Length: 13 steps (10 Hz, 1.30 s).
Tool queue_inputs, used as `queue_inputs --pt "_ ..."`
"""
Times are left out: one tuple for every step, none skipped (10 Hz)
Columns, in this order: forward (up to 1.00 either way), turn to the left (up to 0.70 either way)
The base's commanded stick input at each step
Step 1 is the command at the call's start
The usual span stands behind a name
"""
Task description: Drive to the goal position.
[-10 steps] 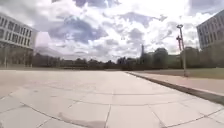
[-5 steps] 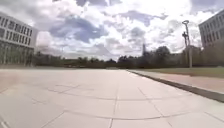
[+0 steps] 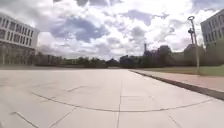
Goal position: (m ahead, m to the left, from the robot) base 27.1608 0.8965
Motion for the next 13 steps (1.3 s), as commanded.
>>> queue_inputs --pt "1.00 0.00" --pt "1.00 0.00" --pt "1.00 0.00" --pt "1.00 0.00" --pt "1.00 0.00" --pt "1.00 0.00" --pt "1.00 0.00" --pt "1.00 0.00" --pt "1.00 0.00" --pt "1.00 0.00" --pt "1.00 0.00" --pt "1.00 0.00" --pt "1.00 0.00"
